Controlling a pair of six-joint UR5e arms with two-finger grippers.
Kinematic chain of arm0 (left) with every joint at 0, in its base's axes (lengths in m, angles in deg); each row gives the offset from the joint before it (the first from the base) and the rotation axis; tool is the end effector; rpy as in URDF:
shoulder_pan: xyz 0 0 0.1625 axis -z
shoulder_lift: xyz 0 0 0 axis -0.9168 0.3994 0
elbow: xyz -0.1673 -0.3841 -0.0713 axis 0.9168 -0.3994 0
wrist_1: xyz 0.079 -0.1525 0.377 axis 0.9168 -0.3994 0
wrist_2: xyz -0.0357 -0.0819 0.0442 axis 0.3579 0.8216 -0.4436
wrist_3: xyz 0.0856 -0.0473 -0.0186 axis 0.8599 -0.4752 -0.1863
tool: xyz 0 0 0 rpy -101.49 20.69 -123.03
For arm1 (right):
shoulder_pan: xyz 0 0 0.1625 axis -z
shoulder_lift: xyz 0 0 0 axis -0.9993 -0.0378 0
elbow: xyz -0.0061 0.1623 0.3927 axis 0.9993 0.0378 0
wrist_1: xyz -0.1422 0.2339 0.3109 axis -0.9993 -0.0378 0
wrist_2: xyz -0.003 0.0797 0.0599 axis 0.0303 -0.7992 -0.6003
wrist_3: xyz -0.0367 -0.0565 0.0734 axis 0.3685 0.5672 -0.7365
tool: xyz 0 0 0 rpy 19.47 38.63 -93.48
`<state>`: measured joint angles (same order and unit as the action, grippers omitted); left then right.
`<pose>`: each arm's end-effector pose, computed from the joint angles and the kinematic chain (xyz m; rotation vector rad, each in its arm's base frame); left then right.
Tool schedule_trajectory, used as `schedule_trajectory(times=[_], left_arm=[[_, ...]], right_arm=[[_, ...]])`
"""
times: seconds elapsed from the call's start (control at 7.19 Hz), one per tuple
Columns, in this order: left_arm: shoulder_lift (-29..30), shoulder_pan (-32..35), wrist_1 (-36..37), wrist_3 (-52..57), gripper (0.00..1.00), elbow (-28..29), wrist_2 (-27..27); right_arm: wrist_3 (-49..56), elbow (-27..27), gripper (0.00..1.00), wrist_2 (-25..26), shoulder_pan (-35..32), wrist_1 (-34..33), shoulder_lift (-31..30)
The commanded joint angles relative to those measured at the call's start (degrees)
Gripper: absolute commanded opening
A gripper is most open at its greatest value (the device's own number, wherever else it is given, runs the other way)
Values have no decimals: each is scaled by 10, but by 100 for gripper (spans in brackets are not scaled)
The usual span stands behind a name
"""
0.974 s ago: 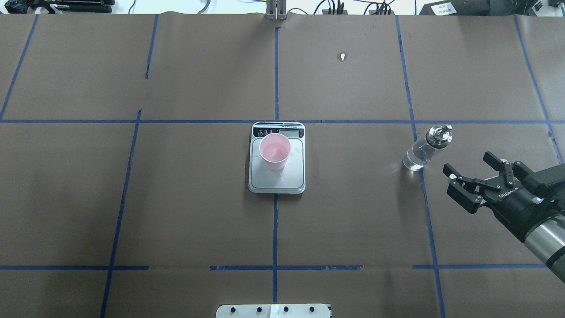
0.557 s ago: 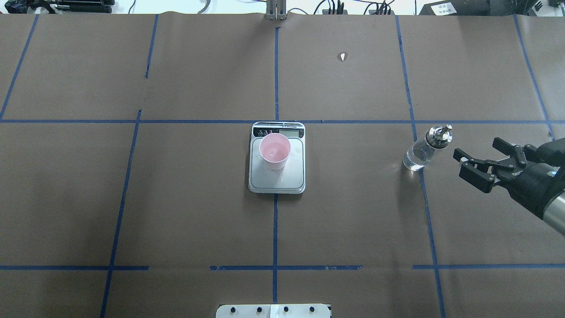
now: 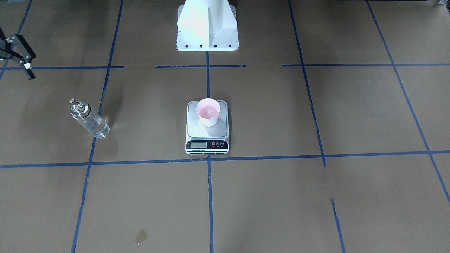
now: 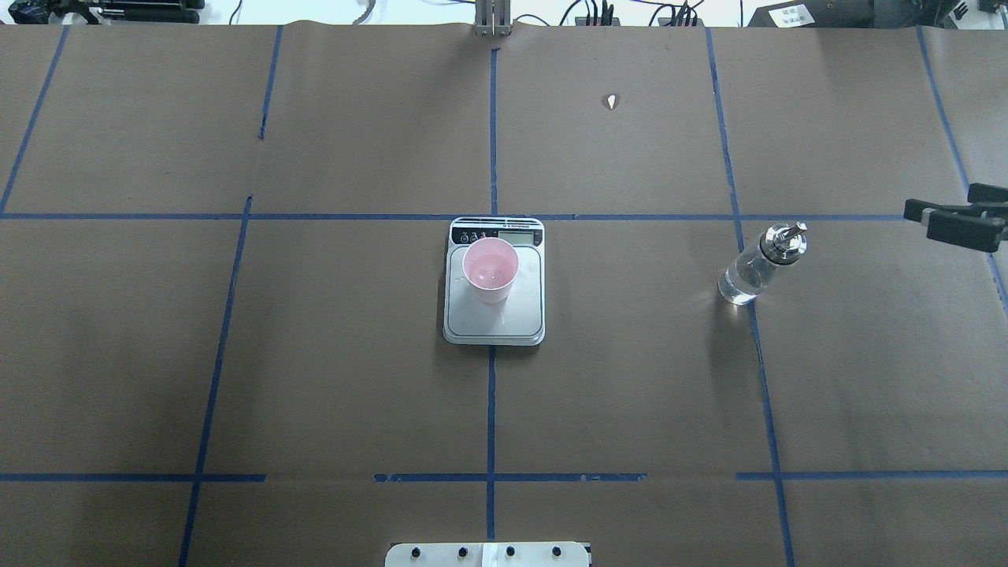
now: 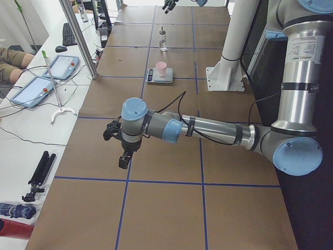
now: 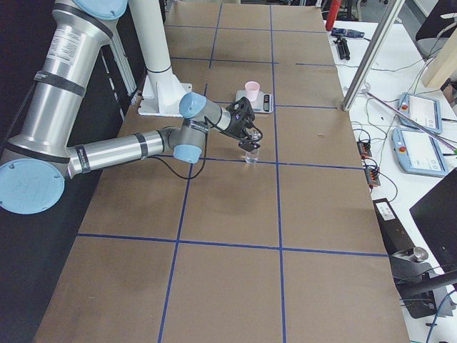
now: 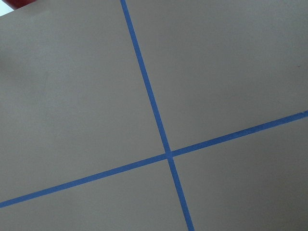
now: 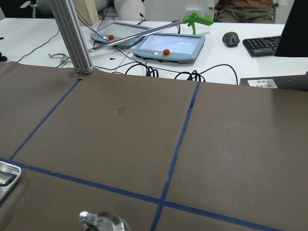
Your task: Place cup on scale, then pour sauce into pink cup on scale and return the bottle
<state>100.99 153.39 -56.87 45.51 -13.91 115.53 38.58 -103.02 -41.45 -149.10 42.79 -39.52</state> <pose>-0.0449 -0.5198 0.5709 0.3070 0.6494 0.2119 -0.0955 -0.3854 0.4334 0.7758 -0.9556 0.0762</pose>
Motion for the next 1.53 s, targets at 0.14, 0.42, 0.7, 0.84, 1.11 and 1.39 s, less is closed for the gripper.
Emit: schedule_trajectory(times=[0.14,0.42,0.7,0.84,1.11,1.39], left_arm=[[-2,0,1,0,100,0,1],[-15,0,43,2,100,-16,2],[-30,0,47,2,100,-24,3],[-35,0,49,18,100,-24,3],[-39,0,50,30,100,-20,3],[-54,-1,86,128,100,-10,6]], right_arm=[[26,39,100,-234,-149,-143,39],[141,39,100,-276,-164,-244,38],[212,32,100,-277,-173,-387,73],[269,31,100,-281,-180,-468,87],[463,36,100,-302,-251,-593,85],[513,48,100,-301,-286,-685,85]])
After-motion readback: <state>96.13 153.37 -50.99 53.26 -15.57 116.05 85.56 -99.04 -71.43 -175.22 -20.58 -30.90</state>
